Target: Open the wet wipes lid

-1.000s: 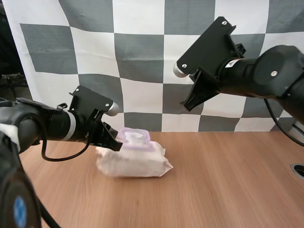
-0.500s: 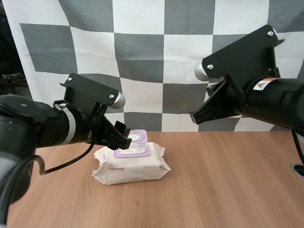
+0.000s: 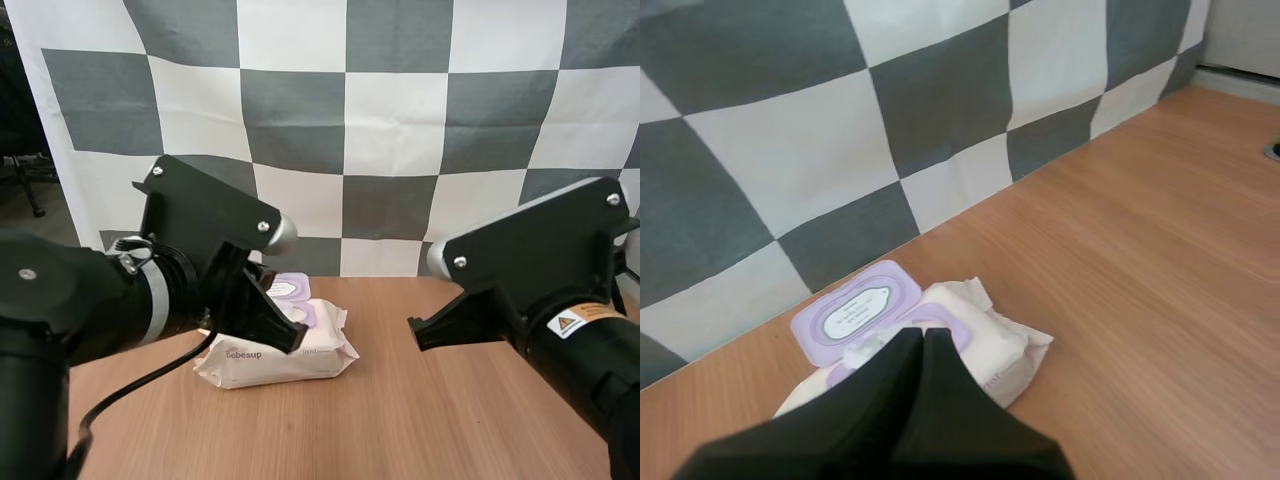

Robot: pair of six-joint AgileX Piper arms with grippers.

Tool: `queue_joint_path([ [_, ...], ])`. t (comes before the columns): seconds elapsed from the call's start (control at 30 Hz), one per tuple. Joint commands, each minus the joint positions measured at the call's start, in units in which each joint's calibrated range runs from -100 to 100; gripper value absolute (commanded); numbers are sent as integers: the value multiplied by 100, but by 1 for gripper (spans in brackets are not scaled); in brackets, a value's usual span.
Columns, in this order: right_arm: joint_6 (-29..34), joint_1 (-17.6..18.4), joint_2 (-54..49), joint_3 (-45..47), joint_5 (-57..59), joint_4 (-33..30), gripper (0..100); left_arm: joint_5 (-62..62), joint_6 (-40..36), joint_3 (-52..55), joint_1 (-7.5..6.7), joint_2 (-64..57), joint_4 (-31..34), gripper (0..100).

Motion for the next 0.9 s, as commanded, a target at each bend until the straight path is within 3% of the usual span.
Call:
queue_joint_path([
  [0.0, 227, -4, -133, 98, 89, -297, 0, 9, 0, -3, 2, -600, 12, 0],
  [0.2, 422, -4, -301, 189, 926, -835, 0, 9, -55, -3, -5, -1885, 120, 0],
  [0.4, 48, -4, -301, 527, 374, -643, 0, -130, -776, 94, -121, -2512, 568, 0],
  [0.5, 79, -4, -301, 1064, -981, -322, 14, -1636, -1415, 354, -224, -2512, 1131, 0],
  [0.63, 87, -4, -301, 1638, -2139, 74, 31, -4624, -2322, 1150, -245, -2512, 1853, 0],
  [0.73, 87, -4, -301, 1907, -2642, 192, 33, -5821, -2309, 1881, -245, -2512, 1991, 0],
  [0.87, 69, -4, -301, 2305, -3613, 288, 33, -6288, -2178, 2529, -245, -2512, 1968, 0],
])
